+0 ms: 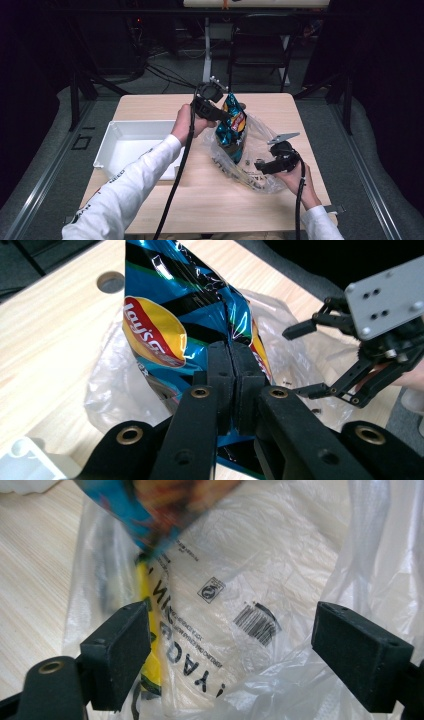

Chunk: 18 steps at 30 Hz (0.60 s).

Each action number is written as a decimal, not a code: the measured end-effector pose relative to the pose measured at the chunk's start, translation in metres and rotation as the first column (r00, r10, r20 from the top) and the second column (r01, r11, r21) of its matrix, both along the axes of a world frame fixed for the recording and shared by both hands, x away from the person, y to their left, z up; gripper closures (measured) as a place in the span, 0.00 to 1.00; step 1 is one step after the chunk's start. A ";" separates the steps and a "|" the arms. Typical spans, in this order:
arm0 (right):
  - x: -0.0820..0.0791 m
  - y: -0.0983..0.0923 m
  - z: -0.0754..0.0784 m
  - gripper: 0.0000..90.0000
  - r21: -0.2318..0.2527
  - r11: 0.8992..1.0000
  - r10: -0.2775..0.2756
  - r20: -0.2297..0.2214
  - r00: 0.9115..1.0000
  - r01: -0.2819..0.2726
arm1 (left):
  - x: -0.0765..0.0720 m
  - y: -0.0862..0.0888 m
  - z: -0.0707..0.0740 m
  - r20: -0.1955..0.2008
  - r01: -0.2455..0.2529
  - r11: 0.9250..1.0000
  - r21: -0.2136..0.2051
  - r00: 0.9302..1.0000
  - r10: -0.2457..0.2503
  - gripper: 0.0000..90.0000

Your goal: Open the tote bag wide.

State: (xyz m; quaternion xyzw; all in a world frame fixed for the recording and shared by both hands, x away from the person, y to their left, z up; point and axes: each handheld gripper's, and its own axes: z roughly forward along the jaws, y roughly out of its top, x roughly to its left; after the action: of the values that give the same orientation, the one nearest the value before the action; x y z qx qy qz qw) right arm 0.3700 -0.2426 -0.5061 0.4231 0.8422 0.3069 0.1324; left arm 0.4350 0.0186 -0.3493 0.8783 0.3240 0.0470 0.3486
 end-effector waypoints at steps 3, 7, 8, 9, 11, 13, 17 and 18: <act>0.001 -0.002 -0.002 0.17 0.009 1.000 -0.006 -0.010 1.000 0.006 | 0.000 0.006 0.010 0.010 -0.001 1.000 -0.001 1.000 0.001 0.99; 0.002 -0.003 -0.004 0.17 -0.005 1.000 -0.010 -0.021 1.000 0.009 | 0.000 0.016 0.025 0.028 -0.013 1.000 -0.008 1.000 0.013 0.99; 0.002 -0.004 -0.004 0.17 -0.011 1.000 -0.012 -0.024 1.000 0.012 | 0.000 0.019 0.029 0.026 -0.010 1.000 -0.008 1.000 0.010 0.99; 0.002 -0.004 -0.004 0.17 -0.014 1.000 -0.009 -0.024 1.000 0.009 | -0.001 0.021 0.032 0.039 -0.017 1.000 -0.010 0.999 0.018 0.99; 0.003 -0.005 -0.005 0.17 -0.039 0.999 -0.012 -0.029 0.999 0.011 | -0.002 0.026 0.039 0.038 -0.021 1.000 -0.016 0.999 0.022 0.99; 0.003 -0.004 -0.007 0.17 -0.036 0.999 -0.021 -0.036 0.999 0.020 | -0.001 0.031 0.046 0.045 -0.020 1.000 -0.015 0.999 0.021 0.99; 0.005 -0.004 -0.011 0.17 -0.068 0.997 -0.024 -0.051 0.998 0.021 | -0.003 0.041 0.056 0.068 -0.036 0.999 -0.010 0.997 0.036 0.99; 0.006 -0.003 -0.013 0.17 -0.050 0.999 -0.025 -0.053 0.998 0.022 | -0.003 0.044 0.058 0.069 -0.038 0.999 -0.010 0.997 0.039 0.99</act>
State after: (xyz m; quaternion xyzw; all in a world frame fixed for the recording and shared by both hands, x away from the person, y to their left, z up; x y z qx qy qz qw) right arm 0.3756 -0.2458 -0.5191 0.4377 0.8477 0.2731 0.1236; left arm 0.4323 0.0627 -0.2913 0.8681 0.3288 0.0828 0.3624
